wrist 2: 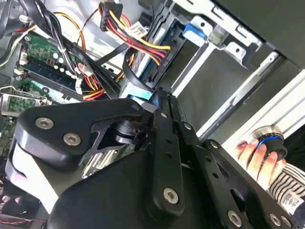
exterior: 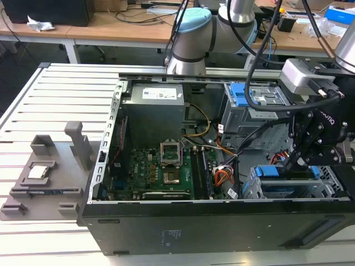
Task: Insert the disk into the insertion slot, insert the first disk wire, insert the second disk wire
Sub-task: 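Insert the second disk wire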
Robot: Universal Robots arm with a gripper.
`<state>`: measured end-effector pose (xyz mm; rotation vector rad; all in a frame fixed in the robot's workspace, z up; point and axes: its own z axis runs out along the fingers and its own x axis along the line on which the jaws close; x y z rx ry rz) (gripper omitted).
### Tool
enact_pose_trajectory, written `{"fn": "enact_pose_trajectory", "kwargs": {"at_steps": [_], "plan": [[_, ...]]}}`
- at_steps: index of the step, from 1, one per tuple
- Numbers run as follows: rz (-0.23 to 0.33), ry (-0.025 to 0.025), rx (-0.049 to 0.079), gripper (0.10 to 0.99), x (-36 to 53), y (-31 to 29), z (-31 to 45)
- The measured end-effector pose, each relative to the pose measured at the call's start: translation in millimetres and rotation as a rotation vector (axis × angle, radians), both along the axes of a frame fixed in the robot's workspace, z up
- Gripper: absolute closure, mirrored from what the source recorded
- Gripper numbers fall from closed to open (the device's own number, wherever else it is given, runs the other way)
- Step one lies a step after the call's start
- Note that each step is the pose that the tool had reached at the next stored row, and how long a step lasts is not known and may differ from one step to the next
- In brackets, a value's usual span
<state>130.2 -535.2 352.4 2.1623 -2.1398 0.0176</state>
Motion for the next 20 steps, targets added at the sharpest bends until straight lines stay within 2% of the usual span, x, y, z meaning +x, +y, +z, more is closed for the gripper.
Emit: {"fn": "enact_pose_trajectory", "kwargs": {"at_steps": [5, 9, 10, 14, 17, 20], "plan": [[0.0, 0.0017, 0.001, 0.937, 3.5, 0.4, -1.7], [0.0, 0.0026, 0.002, 0.937, 7.8, 8.6, -3.0], [0.0, 0.0035, 0.002, 0.937, 10.5, 8.7, -3.4], [0.0, 0.0042, 0.003, 0.937, 11.1, 8.7, -6.7], [0.0, 0.0042, 0.013, 0.937, 11.1, 8.7, -7.5], [0.0, 0.0041, 0.013, 0.937, 11.1, 8.9, -6.8]]}}
